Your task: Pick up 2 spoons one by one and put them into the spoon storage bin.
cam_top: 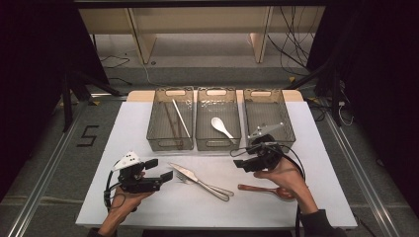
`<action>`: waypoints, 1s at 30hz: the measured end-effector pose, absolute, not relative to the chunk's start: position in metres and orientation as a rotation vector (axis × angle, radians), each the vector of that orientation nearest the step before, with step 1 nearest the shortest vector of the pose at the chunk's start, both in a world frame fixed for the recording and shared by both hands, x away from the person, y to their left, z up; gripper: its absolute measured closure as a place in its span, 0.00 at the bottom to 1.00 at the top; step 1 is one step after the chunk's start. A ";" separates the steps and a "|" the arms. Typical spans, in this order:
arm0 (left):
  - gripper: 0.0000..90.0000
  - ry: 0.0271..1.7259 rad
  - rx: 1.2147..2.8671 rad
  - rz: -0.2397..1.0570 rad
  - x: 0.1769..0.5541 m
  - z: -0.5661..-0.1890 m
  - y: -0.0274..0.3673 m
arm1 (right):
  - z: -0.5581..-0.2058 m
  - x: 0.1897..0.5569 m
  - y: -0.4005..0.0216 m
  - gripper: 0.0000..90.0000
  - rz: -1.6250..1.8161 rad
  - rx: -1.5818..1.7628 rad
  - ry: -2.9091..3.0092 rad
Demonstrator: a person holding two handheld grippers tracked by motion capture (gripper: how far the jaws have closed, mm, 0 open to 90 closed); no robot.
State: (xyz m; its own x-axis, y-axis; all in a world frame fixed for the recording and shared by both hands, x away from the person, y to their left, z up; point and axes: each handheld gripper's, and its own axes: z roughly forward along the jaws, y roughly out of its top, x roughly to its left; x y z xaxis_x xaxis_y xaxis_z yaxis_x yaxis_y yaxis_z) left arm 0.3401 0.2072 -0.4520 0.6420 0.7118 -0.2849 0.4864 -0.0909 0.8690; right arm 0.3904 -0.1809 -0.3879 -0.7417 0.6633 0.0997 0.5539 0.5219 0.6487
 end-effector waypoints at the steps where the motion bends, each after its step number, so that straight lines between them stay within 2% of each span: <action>1: 0.19 0.974 1.742 0.252 0.340 -0.452 0.207 | -0.390 0.389 -0.183 0.37 1.006 1.047 2.604; 16: 0.19 0.967 1.750 0.253 0.340 -0.452 0.207 | -0.418 0.376 -0.215 0.37 0.811 1.107 2.694; 30: 0.19 0.962 1.749 0.254 0.339 -0.451 0.206 | -0.437 0.367 -0.225 0.35 0.662 1.128 2.743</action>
